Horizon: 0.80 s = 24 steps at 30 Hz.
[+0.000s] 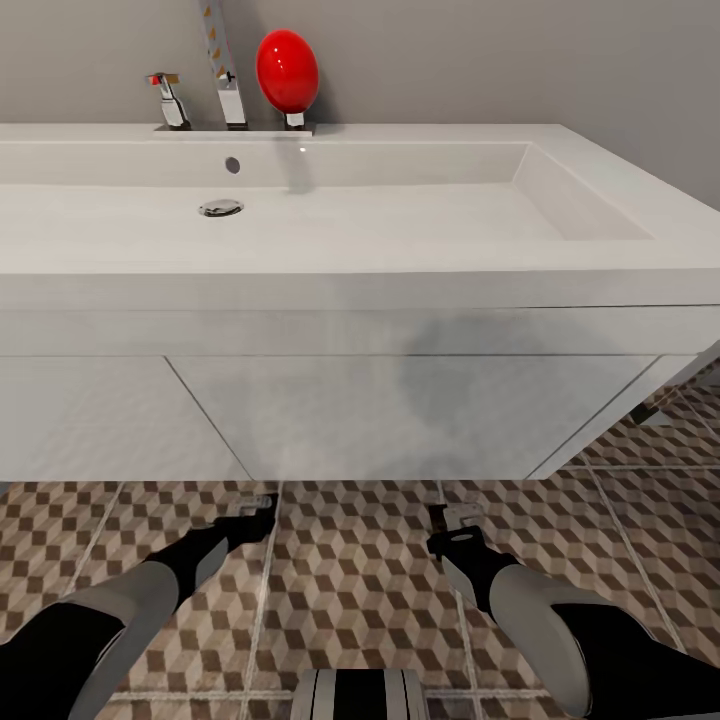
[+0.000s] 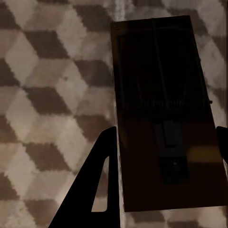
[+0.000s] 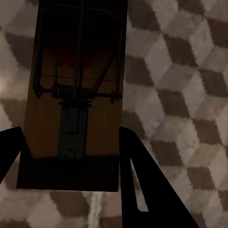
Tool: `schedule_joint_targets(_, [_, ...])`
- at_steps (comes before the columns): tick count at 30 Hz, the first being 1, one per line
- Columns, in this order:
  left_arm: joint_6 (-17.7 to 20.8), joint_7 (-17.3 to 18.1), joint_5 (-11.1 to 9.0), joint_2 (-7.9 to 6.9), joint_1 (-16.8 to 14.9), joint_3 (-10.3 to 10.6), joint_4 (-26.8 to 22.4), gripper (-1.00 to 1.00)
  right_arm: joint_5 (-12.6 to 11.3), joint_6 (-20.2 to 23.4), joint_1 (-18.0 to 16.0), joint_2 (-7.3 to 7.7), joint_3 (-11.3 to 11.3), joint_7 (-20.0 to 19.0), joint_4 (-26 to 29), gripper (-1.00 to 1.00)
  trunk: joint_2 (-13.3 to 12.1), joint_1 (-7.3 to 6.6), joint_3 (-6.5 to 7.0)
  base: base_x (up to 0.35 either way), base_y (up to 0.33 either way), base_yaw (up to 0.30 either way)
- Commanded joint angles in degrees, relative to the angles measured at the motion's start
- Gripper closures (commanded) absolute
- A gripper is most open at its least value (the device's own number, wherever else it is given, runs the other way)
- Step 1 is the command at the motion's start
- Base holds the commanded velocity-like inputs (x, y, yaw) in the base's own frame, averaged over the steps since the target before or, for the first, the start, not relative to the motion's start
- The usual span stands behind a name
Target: Take the four mousetraps from the cabinet in the bathroom and place them on the bathroom floor. Make sure all four end up on the same floor surface, and ensure that at least two of them are either under or directly next to the same bathroom sink.
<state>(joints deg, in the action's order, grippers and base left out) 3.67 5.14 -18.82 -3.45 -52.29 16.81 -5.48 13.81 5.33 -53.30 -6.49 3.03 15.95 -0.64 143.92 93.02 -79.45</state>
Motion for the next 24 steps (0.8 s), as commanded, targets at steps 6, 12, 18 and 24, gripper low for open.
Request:
schedule_joint_targets(6, [1.5,0.0,-0.5,-0.06,0.0,0.4,-1.9,1.0,0.4,0.3,-0.1,-0.02,0.3,0.1,-0.1,1.0,0.0,-0.01,-0.04,0.0,0.0,0.0])
schedule_joint_targets(12, [2.1,0.0,-0.5,-0.08,0.0,0.4,-2.2,1.0,0.4,1.4,-0.1,-0.02,0.3,0.1,0.8,1.0,0.0,-0.01,-0.04,0.0,0.0,0.0])
schedule_joint_targets(18, [2.2,0.0,-0.5,-0.1,0.0,0.4,-2.2,1.0,0.3,2.0,-0.1,-0.06,0.2,0.1,2.4,1.0,0.0,-0.01,-0.04,0.0,0.0,0.0])
schedule_joint_targets(24, [2.2,0.0,-0.5,-0.07,0.0,0.4,-2.3,1.0,0.3,2.0,-0.1,-0.08,0.2,0.1,2.7,1.0,0.0,-0.01,-0.04,0.0,0.0,0.0])
